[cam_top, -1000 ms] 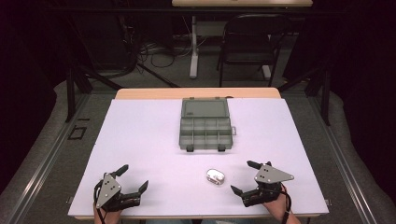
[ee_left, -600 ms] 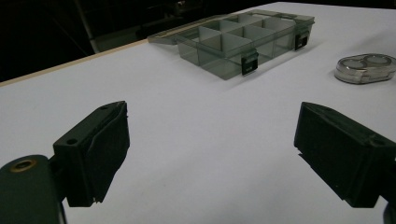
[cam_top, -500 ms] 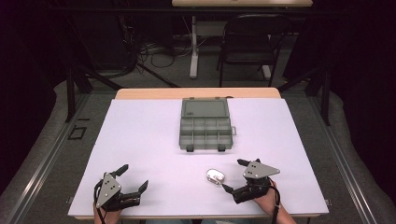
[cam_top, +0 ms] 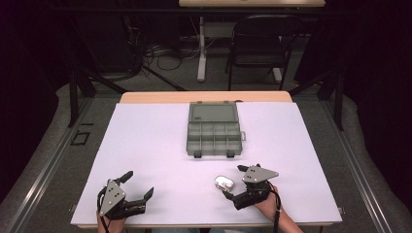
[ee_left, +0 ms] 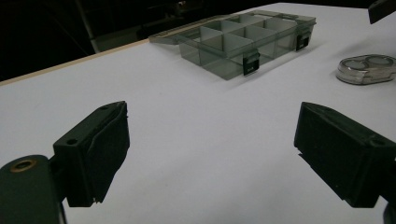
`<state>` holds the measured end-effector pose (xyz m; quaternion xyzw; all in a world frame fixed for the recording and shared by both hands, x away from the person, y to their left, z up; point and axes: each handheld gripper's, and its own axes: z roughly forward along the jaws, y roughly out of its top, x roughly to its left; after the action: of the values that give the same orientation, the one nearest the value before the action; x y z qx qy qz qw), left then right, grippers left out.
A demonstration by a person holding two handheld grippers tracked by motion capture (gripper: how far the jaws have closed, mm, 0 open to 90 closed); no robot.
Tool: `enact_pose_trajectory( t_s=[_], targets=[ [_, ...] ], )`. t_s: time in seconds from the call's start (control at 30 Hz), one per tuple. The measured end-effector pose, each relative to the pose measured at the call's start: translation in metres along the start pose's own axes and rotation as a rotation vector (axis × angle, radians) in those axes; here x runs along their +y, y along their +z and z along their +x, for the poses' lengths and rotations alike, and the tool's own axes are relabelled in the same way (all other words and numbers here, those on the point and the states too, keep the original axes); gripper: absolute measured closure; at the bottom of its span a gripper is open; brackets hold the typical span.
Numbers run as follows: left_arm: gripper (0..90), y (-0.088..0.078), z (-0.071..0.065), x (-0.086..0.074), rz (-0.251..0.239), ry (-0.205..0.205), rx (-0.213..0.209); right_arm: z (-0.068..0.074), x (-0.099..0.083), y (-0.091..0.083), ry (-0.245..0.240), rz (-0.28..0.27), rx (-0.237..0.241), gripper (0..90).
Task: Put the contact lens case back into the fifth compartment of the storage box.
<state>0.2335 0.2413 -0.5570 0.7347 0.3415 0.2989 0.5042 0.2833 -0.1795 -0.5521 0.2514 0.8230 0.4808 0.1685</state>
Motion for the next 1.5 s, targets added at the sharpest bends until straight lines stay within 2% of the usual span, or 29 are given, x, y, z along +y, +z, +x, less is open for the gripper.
enact_pose_trajectory(
  t_s=[0.27,0.5,0.57,0.6,0.63,0.7,0.77,0.8,0.87,1.1,1.33,1.5],
  targets=[
    [10.5,-0.001,0.0,0.0,-0.002,-0.003,0.003,0.0,0.0,0.011,0.012,0.018,0.02,0.0],
    [10.3,-0.001,-0.001,0.001,-0.005,-0.006,0.002,0.002,-0.001,0.018,0.024,0.059,0.038,0.9],
    [10.4,-0.001,-0.001,0.0,-0.005,-0.007,0.0,0.003,-0.001,0.019,0.022,0.071,0.033,6.7],
    [10.3,-0.001,-0.001,0.0,-0.005,-0.007,0.0,0.003,-0.001,0.019,0.022,0.071,0.033,6.7],
    [10.3,-0.001,-0.001,0.001,-0.007,-0.012,0.0,0.003,-0.002,0.02,0.024,0.086,0.03,14.7],
    [10.3,-0.001,-0.001,0.001,-0.007,-0.01,0.0,0.004,-0.003,0.022,0.022,0.103,0.015,17.1],
    [10.3,-0.001,-0.001,0.001,-0.009,-0.012,0.001,0.005,-0.003,0.023,0.024,0.121,0.009,24.5],
    [10.3,-0.001,-0.001,0.001,-0.009,-0.013,0.001,0.005,-0.003,0.023,0.024,0.121,0.009,24.5],
    [10.3,-0.001,-0.001,0.0,-0.006,-0.013,-0.003,0.005,-0.004,0.024,0.024,0.143,0.008,33.8],
    [10.3,0.0,-0.001,0.0,-0.003,-0.014,-0.003,0.005,-0.005,0.026,0.022,0.187,-0.006,43.2],
    [10.4,0.0,-0.001,0.0,0.002,-0.016,-0.002,0.006,-0.005,0.025,0.015,0.19,0.009,49.1],
    [10.3,0.001,-0.001,0.0,0.003,-0.015,0.0,0.006,-0.004,0.025,0.002,0.181,0.003,49.3]
  ],
)
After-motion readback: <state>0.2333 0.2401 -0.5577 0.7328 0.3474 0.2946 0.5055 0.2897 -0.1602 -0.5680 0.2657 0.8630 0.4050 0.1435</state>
